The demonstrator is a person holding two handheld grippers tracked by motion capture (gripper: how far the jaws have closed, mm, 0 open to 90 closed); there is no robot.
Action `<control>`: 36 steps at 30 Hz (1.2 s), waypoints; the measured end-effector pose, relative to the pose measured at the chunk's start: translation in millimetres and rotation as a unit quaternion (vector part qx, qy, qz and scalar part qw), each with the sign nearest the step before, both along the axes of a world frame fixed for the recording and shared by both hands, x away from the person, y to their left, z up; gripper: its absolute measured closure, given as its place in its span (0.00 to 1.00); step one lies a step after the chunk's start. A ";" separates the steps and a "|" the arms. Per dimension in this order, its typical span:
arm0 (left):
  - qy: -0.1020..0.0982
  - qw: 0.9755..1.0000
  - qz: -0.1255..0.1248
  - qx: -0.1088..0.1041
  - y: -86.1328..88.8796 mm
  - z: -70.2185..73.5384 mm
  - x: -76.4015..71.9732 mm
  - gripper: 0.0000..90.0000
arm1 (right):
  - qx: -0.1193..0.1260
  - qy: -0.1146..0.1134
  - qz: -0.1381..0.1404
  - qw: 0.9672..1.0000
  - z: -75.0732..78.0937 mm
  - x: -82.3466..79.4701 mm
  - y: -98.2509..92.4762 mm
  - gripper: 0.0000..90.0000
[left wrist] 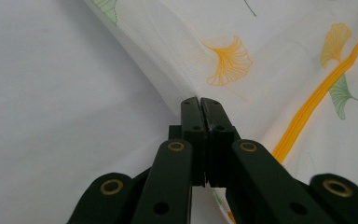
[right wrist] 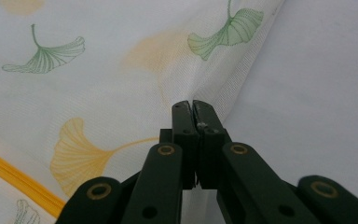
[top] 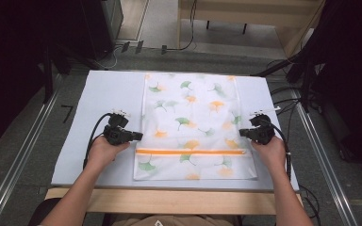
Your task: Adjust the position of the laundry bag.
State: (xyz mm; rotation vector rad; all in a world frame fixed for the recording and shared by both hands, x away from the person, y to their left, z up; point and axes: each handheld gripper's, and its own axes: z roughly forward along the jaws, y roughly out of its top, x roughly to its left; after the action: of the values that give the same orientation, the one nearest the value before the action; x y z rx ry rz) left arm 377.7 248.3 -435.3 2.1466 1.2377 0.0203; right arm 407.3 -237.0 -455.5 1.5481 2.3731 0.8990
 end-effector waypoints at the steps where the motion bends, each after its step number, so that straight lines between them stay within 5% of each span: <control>1: -0.002 1.000 0.000 0.008 2.3 0.7 -0.6 1.00 | 0.004 -0.001 0.002 1.000 0.1 0.6 2.2 1.00; 21: 0.013 0.999 0.043 0.006 45.1 1.3 -3.3 0.99 | 0.015 0.006 0.062 0.998 4.0 0.6 47.1 1.00; 30: 0.018 0.999 0.046 0.011 46.3 -1.4 -2.7 0.99 | 0.020 0.005 0.056 0.998 4.4 -1.9 45.6 1.00; 36: 0.012 0.999 0.044 0.009 46.5 -0.3 -3.9 0.86 | 0.017 -0.001 0.050 0.999 3.4 -0.8 41.9 0.93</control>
State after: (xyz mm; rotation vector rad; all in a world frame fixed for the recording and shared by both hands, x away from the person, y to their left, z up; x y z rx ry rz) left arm 373.8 294.8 -435.7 2.1113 1.3494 0.0431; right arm 406.6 -195.1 -452.1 1.4520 2.4656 0.9638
